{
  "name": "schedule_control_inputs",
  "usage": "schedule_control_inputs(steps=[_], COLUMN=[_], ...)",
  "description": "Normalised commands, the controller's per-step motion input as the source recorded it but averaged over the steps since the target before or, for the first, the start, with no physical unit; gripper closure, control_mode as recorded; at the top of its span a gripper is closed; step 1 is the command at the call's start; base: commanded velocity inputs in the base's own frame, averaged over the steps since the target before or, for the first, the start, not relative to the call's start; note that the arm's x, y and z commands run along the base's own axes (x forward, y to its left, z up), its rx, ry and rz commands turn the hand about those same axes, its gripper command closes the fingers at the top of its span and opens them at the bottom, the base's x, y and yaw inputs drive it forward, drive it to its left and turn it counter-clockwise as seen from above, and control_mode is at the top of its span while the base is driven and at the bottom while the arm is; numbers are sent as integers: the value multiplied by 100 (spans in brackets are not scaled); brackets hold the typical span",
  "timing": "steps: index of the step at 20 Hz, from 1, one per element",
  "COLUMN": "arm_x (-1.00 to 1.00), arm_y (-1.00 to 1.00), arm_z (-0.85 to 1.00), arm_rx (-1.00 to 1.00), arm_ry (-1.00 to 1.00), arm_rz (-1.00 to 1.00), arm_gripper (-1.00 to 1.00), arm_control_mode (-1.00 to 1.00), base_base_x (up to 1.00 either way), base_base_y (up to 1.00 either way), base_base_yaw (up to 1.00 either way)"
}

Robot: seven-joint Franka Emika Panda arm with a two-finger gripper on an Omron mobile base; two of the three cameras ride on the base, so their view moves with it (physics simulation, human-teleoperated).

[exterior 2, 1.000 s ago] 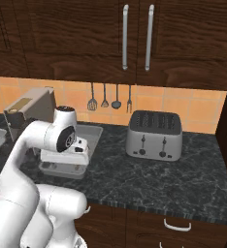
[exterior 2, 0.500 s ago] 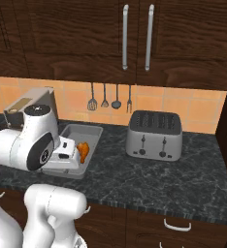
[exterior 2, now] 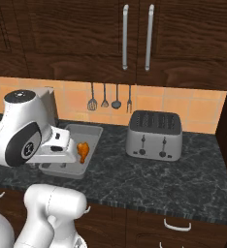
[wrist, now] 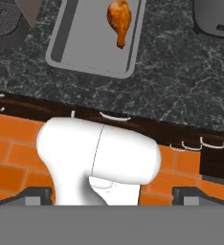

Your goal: Place one carrot and one chicken drumstick in each tupperware on the nearby counter, to pack two identical lunches.

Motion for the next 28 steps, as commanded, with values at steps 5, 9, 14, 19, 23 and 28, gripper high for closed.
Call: schedule_control_inputs(steps=[5, 9, 14, 19, 23, 28], arm_x=[-1, 0, 0, 0, 0, 0], arm_y=[0, 0, 0, 0, 0, 0], arm_z=[0, 0, 0, 0, 0, 0], arm_rx=[0, 0, 0, 0, 0, 0], arm_ry=[0, 0, 0, 0, 0, 0], arm_rz=[0, 0, 0, 0, 0, 0], arm_gripper=[-100, -100, -100, -100, -100, -100], arm_control_mode=[100, 100, 100, 100, 100, 100], base_base_x=[-17, -100, -74, -1, 3, 0], base_base_y=[-6, -51, -85, -100, -100, -100], base_base_yaw=[-3, -30, -33, -56, -61, -59])
